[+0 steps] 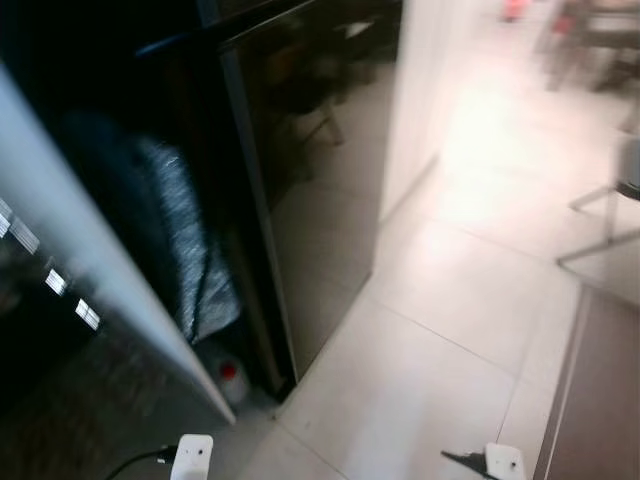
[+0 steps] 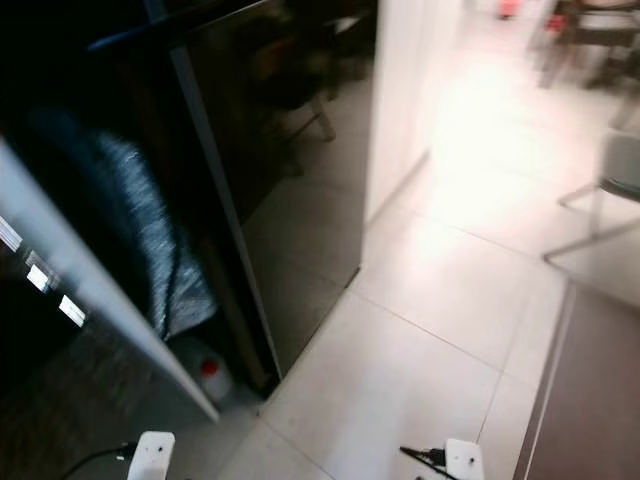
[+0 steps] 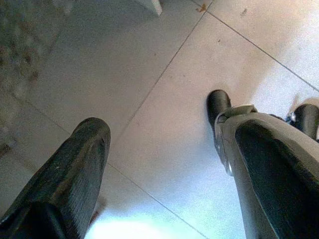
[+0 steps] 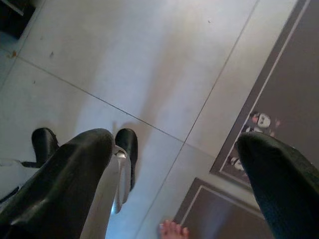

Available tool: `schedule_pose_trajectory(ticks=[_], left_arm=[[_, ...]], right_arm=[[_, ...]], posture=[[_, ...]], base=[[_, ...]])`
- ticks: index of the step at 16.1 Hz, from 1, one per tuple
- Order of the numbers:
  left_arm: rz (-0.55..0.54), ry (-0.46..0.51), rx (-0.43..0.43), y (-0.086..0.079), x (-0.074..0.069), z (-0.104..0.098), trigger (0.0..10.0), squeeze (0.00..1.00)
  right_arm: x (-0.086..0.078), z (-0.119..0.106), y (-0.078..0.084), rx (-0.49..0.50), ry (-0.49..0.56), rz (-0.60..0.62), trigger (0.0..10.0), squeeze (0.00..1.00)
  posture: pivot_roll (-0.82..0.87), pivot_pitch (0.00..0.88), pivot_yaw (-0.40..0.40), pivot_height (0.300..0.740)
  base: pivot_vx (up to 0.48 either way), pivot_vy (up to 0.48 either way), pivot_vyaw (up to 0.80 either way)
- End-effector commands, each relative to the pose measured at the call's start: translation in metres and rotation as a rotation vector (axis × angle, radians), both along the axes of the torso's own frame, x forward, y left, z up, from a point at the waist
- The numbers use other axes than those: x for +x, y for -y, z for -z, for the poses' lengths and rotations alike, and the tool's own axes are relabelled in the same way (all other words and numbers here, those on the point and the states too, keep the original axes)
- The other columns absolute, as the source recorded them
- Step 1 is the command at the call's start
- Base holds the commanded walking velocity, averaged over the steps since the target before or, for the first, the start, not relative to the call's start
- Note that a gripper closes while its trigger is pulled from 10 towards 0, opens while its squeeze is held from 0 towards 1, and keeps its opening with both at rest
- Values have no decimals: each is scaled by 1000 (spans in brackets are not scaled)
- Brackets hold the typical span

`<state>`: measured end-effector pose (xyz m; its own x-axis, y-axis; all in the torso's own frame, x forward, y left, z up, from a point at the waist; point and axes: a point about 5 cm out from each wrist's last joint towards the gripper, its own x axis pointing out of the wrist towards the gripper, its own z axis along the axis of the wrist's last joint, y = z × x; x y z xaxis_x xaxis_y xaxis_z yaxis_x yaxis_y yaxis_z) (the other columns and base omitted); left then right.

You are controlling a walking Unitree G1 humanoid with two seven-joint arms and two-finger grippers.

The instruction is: Restocking fridge

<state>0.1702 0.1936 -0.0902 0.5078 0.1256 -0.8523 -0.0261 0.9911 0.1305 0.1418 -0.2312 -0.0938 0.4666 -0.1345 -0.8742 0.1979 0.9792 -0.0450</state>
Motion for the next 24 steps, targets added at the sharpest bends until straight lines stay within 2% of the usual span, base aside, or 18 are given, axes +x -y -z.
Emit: schedule_pose_trajectory(ticks=[1, 4, 7, 9, 11, 13, 19, 24], left_arm=[[-25, -30, 4, -3, -11, 4, 10000, 0], [-34, -36, 2, -4, -14, 5, 10000, 0], [-59, -36, 16, -13, -18, 5, 10000, 0], [-61, -27, 23, -16, -14, 3, 10000, 0], [-110, -10, 17, -23, -10, 1, 10000, 0], [-63, -3, 22, -25, -7, -1, 10000, 0], [-35, -14, 23, -23, -10, 0, 10000, 0], [-32, -23, 14, -19, -14, 3, 10000, 0]], right_arm=[[1, 0, -1, -6, 7, -15, 10000, 0], [0, 0, -1, -17, 9, -45, 10000, 0], [1, 2, -11, -26, -5, -130, 10000, 0], [0, 3, -17, -27, -7, -155, 10000, 0], [0, 5, -24, -26, -16, -149, 10000, 0], [-5, 7, -30, -26, -24, -147, 10000, 0], [-3, 6, -25, -50, -40, -202, 10000, 0], [-1, 5, -22, -87, -51, -301, 10000, 0]], posture=[[-42, 44, 29, 740], [-4, 42, 24, 740], [12, 47, 24, 740], [-5, 55, 53, 740], [-14, 56, 79, 740], [-6, 44, 93, 740], [-6, 16, 86, 740], [-6, 0, 64, 740]], base=[[0, 0, 800], [0, 0, 800], [0, 0, 800], [0, 0, 800], [0, 0, 800], [0, 0, 800], [0, 0, 800], [0, 0, 800]])
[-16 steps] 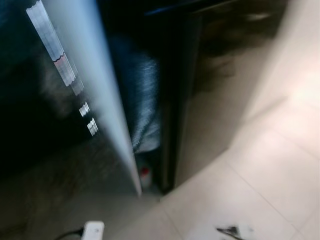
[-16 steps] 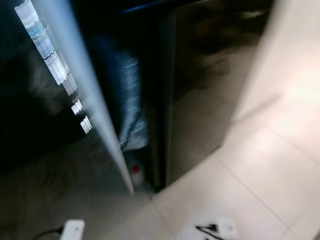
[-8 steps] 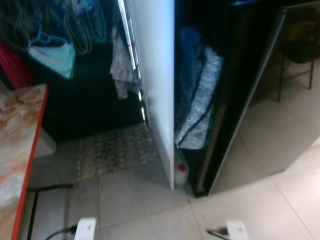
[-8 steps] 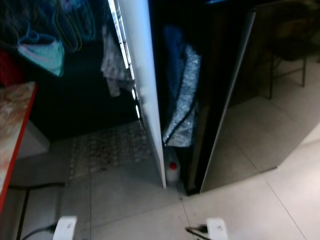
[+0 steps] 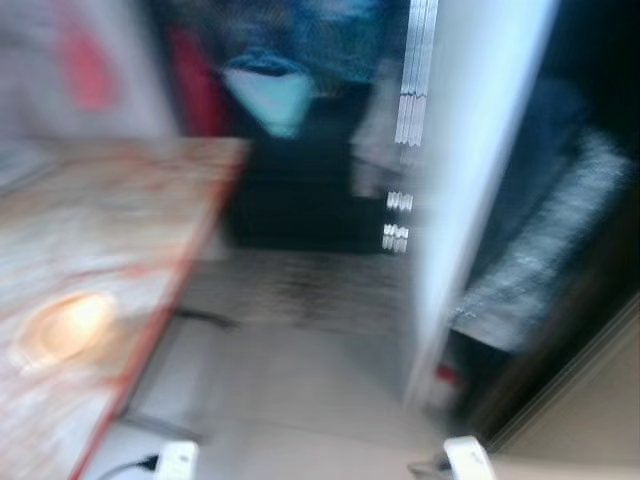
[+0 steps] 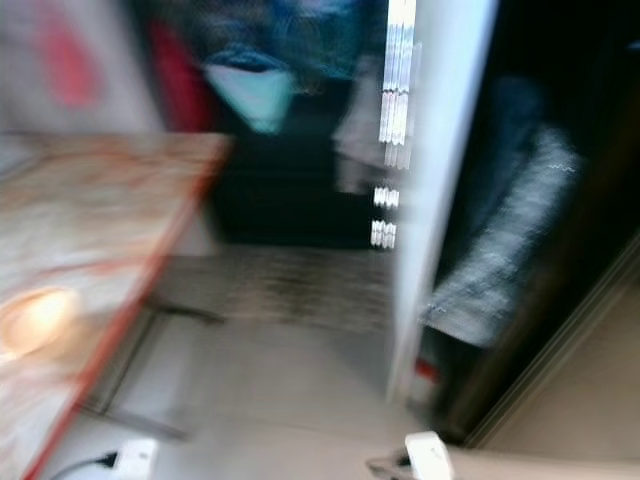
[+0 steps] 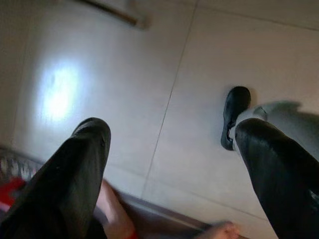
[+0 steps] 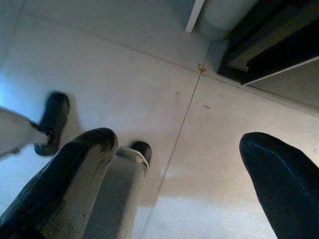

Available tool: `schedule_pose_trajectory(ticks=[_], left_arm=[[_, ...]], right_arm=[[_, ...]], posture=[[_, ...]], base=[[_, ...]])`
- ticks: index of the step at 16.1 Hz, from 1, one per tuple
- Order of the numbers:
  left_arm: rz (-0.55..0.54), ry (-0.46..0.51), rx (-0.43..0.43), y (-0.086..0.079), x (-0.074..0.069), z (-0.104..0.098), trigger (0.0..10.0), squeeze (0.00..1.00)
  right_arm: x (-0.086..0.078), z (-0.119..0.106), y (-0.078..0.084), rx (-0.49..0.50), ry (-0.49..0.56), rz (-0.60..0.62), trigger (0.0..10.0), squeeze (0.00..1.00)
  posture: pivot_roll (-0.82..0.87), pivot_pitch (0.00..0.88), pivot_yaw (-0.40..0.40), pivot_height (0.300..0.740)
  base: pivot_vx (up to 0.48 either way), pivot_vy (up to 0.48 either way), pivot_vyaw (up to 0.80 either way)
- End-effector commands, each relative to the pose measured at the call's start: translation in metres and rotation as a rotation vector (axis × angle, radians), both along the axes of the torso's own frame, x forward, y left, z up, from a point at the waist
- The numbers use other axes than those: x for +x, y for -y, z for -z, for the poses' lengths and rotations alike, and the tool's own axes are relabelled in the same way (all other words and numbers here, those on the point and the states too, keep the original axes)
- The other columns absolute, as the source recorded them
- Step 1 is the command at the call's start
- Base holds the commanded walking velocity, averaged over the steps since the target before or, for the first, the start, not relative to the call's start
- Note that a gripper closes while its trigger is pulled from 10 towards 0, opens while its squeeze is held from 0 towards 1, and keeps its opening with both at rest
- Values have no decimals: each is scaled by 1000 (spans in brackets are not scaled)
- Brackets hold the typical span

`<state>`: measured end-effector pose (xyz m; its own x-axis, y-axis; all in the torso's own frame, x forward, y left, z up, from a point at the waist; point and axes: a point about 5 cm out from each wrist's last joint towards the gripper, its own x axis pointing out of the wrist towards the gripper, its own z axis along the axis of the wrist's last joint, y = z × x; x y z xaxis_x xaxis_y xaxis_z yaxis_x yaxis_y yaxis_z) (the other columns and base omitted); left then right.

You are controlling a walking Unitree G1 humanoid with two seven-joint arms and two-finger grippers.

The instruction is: Restocking fridge

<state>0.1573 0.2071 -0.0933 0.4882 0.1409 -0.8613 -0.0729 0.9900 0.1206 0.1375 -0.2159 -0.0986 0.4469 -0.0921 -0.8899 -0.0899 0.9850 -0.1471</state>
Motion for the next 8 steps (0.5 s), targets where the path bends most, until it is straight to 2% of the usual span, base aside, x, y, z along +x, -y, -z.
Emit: schedule_pose_trajectory(ticks=[1, 5, 8], left_arm=[[14, -9, 22, -5, -2, 0, 10000, 0], [-5, -9, -6, 6, -5, 3, 10000, 0], [-6, -13, -6, 8, -7, 4, 10000, 0]], right_arm=[[3, 0, -6, 12, 4, -19, 10000, 0], [1, 0, 1, -9, -13, -53, 10000, 0], [-2, 1, 1, -12, -21, -67, 10000, 0]], posture=[[-5, 0, 57, 740], [6, 0, 17, 740], [15, 0, 14, 740]], base=[[0, 0, 800], [0, 0, 800], [0, 0, 800]])
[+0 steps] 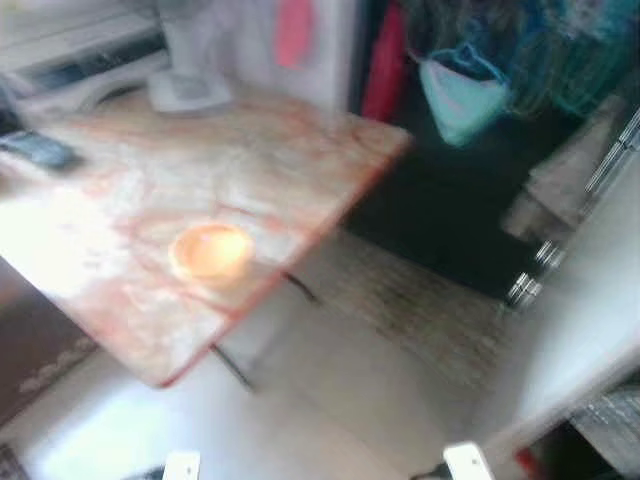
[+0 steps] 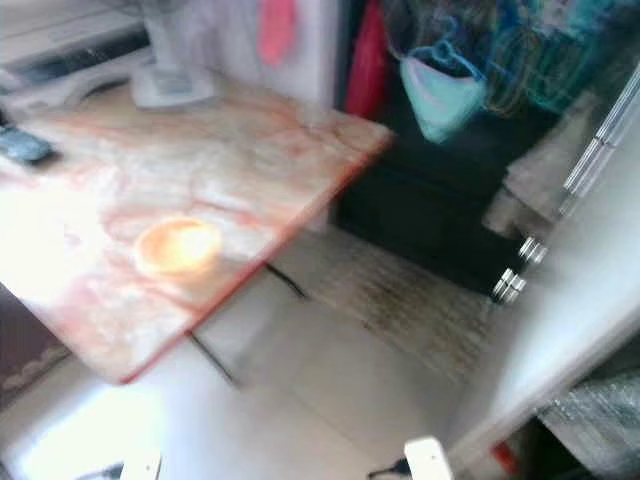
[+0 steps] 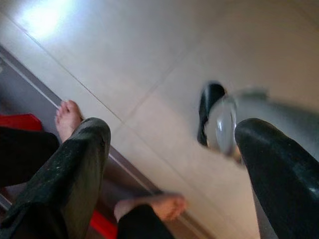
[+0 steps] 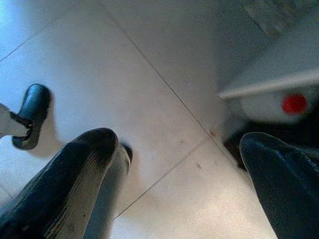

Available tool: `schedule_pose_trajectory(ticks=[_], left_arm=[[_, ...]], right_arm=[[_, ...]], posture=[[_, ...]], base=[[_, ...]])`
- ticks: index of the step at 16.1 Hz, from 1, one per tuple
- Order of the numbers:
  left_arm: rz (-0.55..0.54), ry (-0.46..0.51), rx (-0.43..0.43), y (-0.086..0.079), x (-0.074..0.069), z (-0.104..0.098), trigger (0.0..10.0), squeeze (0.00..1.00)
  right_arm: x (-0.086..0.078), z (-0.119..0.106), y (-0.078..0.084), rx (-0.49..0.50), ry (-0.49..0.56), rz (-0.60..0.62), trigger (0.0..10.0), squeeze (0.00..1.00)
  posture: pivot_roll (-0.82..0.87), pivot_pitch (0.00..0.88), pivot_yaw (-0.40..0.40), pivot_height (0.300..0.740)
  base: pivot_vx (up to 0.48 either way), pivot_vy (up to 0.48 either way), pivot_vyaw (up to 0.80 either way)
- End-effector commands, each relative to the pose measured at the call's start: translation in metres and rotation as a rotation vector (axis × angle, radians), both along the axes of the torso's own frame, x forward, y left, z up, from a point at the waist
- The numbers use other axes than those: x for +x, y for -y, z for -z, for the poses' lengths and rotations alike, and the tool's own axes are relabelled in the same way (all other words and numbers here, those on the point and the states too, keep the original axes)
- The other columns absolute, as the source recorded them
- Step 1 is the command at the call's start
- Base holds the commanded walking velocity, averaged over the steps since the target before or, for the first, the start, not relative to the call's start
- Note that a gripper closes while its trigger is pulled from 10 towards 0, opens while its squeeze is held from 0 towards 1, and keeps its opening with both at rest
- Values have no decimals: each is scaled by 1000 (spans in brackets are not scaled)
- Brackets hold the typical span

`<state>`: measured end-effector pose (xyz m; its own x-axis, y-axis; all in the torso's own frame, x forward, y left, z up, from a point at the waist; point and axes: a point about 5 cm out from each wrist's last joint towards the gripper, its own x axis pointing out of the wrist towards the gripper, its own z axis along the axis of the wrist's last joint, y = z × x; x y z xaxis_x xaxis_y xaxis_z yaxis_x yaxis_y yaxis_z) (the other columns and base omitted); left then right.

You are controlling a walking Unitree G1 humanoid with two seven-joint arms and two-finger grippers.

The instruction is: Restocking fridge

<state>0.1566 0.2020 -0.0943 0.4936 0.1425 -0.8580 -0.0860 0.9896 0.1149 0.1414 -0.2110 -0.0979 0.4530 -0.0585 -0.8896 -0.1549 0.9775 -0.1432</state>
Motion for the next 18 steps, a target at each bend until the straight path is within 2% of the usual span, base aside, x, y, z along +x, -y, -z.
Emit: schedule_pose_trajectory(ticks=[1, 6, 9, 18], left_arm=[[8, -21, 1, 2, -7, 3, 10000, 0], [6, -1, 19, -1, -4, 1, 10000, 0], [-31, 46, 24, -9, 4, -4, 10000, 0], [-42, 57, 30, -11, 7, -5, 10000, 0]], right_arm=[[-7, 1, 5, -16, -24, -2, 10000, 0], [-6, 2, 2, -1, -23, -4, 10000, 0], [-5, 2, 0, 26, -14, 14, 10000, 0], [-3, 1, 1, 14, -3, 8, 10000, 0]], posture=[[15, 0, 19, 740], [31, 0, 30, 740], [43, 0, 26, 740], [32, 18, 25, 740]], base=[[0, 0, 800], [0, 0, 800], [0, 0, 0], [0, 0, 800]])
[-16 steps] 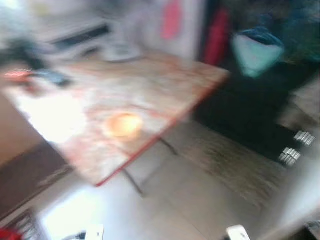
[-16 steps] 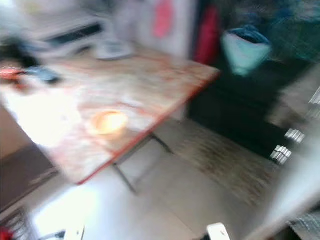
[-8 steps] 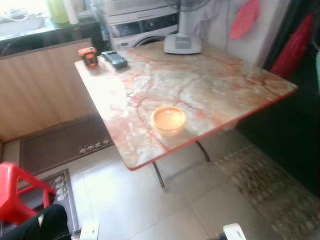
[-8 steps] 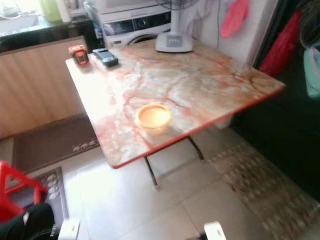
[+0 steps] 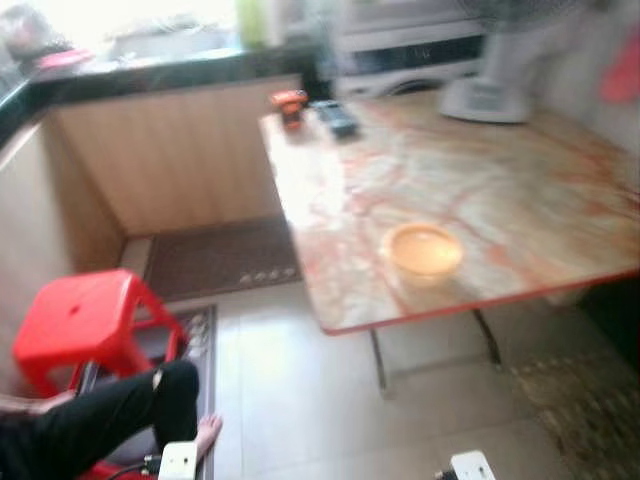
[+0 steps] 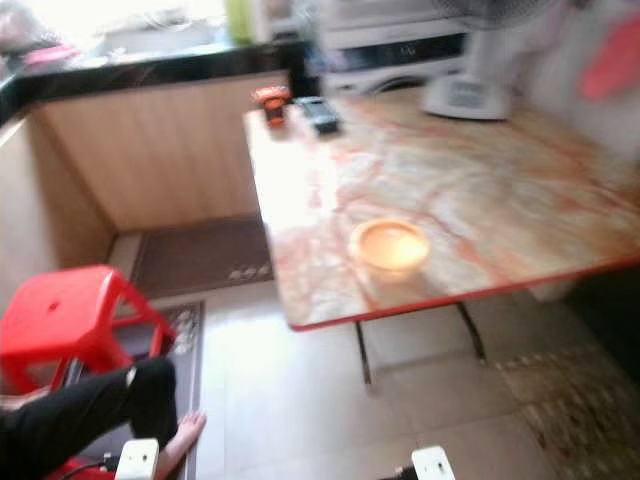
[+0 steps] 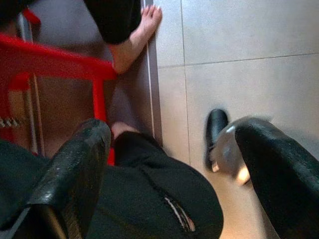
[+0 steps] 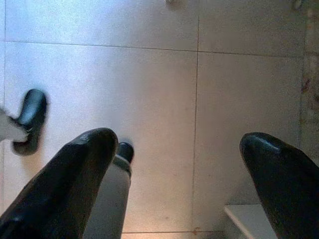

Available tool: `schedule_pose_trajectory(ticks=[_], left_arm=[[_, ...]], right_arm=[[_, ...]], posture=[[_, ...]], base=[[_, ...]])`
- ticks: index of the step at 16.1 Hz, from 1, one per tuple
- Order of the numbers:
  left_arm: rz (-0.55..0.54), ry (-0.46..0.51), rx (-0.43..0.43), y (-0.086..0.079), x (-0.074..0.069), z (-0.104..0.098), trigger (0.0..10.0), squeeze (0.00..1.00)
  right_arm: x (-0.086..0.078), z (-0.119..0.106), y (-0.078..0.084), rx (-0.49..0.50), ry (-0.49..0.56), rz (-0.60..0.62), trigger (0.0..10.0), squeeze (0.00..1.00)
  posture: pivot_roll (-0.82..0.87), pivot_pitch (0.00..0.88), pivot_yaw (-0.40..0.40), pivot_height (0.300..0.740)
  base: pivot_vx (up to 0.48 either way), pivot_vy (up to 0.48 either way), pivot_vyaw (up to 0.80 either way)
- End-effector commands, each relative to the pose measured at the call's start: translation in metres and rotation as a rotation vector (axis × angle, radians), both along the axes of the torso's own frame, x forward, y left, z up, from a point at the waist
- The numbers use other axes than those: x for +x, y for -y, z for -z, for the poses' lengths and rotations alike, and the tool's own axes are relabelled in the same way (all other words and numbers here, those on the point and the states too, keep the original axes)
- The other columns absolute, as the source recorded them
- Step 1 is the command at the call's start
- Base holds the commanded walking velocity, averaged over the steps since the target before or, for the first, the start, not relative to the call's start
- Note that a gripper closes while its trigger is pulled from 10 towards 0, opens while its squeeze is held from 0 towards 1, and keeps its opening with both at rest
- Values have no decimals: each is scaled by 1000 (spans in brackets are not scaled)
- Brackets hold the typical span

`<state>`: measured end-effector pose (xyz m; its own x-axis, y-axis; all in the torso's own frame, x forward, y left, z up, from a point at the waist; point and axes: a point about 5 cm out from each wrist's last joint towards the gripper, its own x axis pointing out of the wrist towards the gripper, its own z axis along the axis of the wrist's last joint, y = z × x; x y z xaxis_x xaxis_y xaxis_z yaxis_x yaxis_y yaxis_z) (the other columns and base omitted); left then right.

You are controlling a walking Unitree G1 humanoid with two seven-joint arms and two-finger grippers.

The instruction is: Restocking fridge

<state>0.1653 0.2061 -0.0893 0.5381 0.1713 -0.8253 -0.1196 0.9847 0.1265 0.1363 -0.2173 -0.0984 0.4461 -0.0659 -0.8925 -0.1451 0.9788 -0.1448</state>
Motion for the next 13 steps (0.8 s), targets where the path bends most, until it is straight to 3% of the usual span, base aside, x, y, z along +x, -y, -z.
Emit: schedule_pose_trajectory(ticks=[1, 4, 8, 13], left_arm=[[-16, 1, 12, -7, -1, -1, 10000, 0], [-15, 3, 13, -7, 0, -1, 10000, 0], [8, -4, 26, -9, 0, -2, 10000, 0], [25, -9, 28, -10, 1, -2, 10000, 0]], right_arm=[[3, 0, -6, 18, 6, 0, 10000, 0], [3, 0, -7, 26, 10, 11, 10000, 0], [3, 1, -9, 42, 17, 50, 10000, 0], [4, 1, -10, 47, 22, 68, 10000, 0]], posture=[[30, 25, 26, 740], [33, 37, 27, 740], [26, 49, 39, 740], [20, 53, 49, 740]], base=[[0, 0, 800], [0, 0, 800], [0, 0, 0], [0, -320, 0]])
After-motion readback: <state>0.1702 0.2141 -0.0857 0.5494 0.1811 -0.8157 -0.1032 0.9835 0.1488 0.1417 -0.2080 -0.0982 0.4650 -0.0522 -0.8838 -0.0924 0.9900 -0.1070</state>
